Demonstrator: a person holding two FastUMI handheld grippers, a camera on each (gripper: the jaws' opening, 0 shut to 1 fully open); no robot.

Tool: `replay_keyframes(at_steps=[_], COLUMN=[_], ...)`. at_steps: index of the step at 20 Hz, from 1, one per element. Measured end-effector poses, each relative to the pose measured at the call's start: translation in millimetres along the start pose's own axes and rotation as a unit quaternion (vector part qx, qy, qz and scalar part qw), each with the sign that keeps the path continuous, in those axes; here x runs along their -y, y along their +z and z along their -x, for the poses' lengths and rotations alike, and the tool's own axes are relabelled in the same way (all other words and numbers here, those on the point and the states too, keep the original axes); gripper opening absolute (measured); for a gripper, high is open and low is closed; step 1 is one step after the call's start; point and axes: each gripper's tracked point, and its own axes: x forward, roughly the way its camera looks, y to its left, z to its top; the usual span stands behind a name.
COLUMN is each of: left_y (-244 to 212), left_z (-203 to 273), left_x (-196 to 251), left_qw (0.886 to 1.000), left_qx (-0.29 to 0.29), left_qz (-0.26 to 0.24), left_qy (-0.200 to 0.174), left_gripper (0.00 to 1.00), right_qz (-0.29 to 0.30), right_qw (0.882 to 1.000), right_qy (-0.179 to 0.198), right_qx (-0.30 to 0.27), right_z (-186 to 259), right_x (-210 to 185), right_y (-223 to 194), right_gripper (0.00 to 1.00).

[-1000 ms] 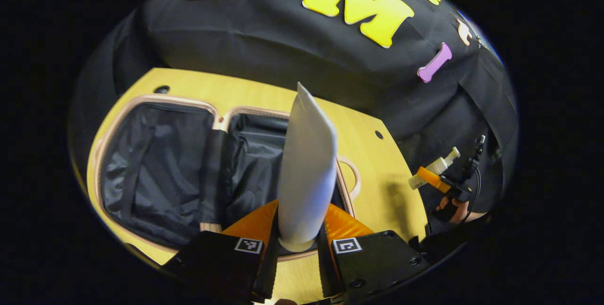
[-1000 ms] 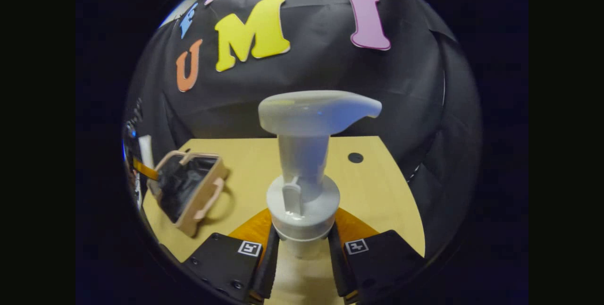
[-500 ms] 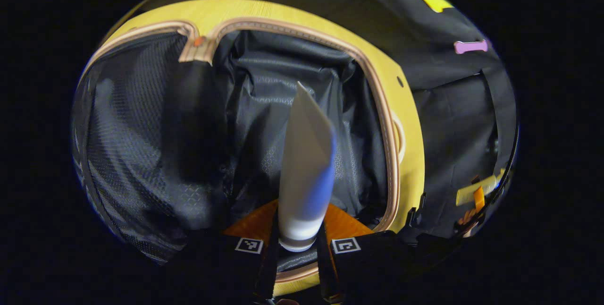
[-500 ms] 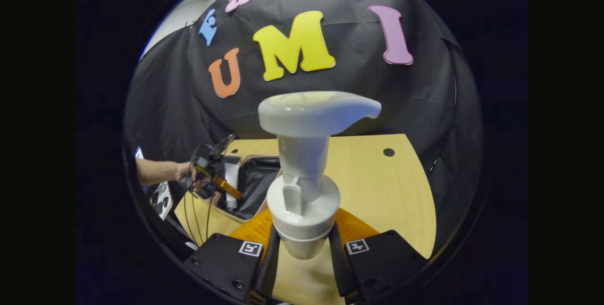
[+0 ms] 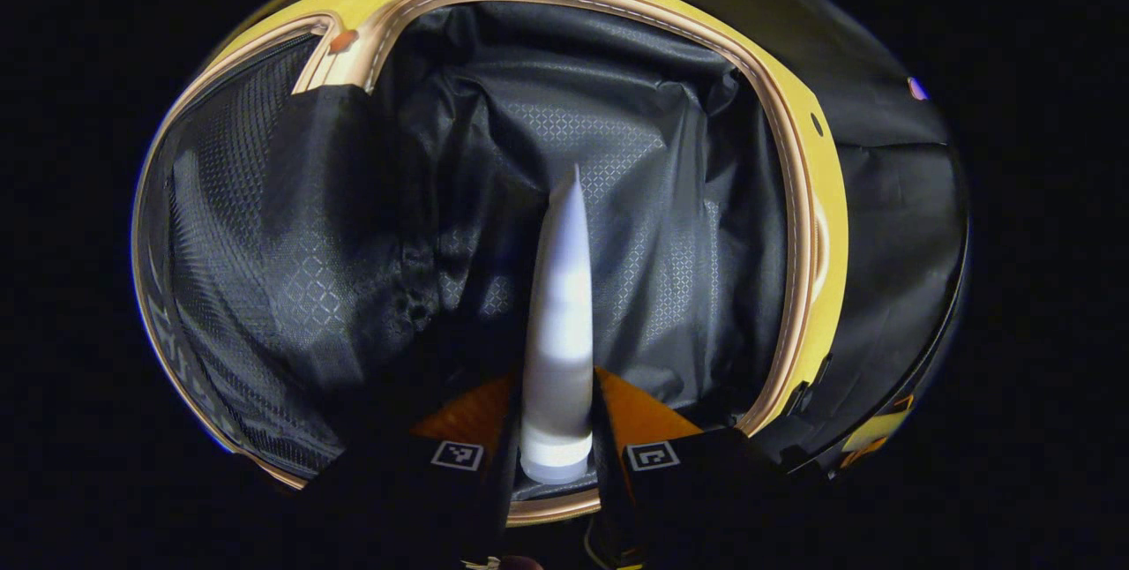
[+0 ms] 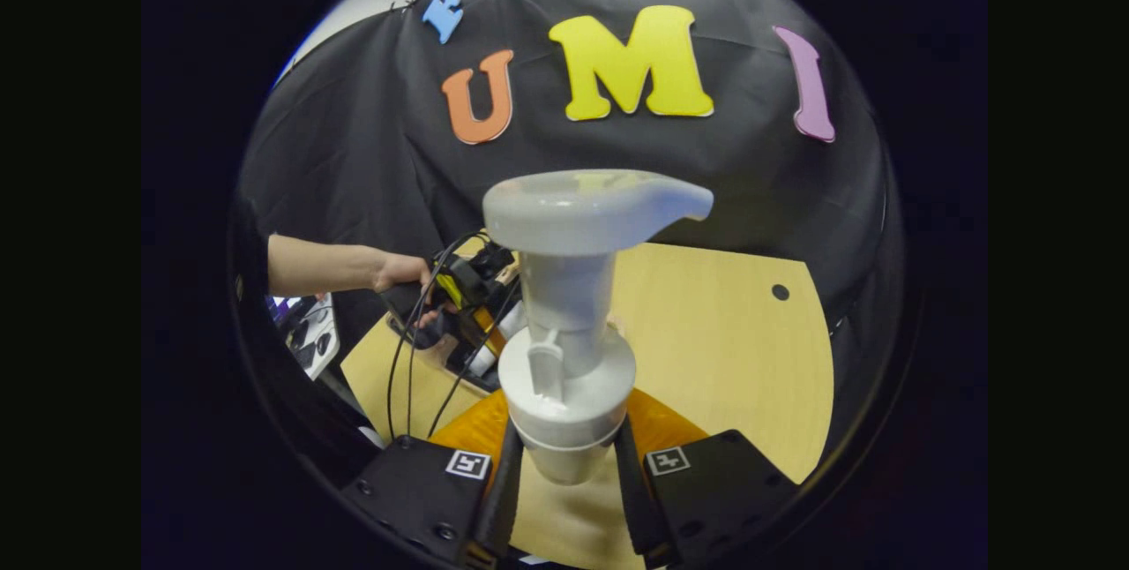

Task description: First open the suitcase, pack the skin care products into it, and then close the suitcase.

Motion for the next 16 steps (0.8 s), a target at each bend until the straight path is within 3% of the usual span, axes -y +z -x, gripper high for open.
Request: replay_keyframes(at_steps=[1,2,6,7,11,12,14,16], left_y=[1,-1,-6,-6,-24,-49,-73,-110], left_z=[1,7,62,83,156,170,183,183], left_x=[1,5,9,6,-12,-12,-25,-28], left_qw=[1.000,1.000,0.993,0.985,0.941,0.931,0.919,0.914], left_qx=[0.007,0.014,0.110,0.157,0.325,0.352,0.388,0.403], left_qz=[0.002,0.005,-0.039,-0.056,-0.061,-0.050,-0.017,0.015], left_qy=[0.000,-0.006,0.020,0.035,0.075,0.077,0.059,0.034], left_gripper=[0.45,0.46,0.81,0.98,0.98,0.98,0.98,0.98], right_qz=[0.002,0.008,0.006,-0.002,-0.043,-0.060,-0.097,-0.117], right_qw=[1.000,1.000,0.997,0.995,0.979,0.972,0.955,0.938], right_qy=[0.000,-0.002,0.020,0.030,0.049,0.051,0.038,0.004], right_qx=[-0.006,-0.014,-0.073,-0.092,-0.192,-0.220,-0.278,-0.326], right_z=[-6,-12,-62,-78,-150,-169,-205,-235], right_x=[-3,-5,-26,-34,-58,-63,-67,-58], right_y=[2,2,8,9,-5,-13,-34,-56], right_gripper=[0.47,0.47,0.47,0.47,0.47,0.47,0.47,0.47])
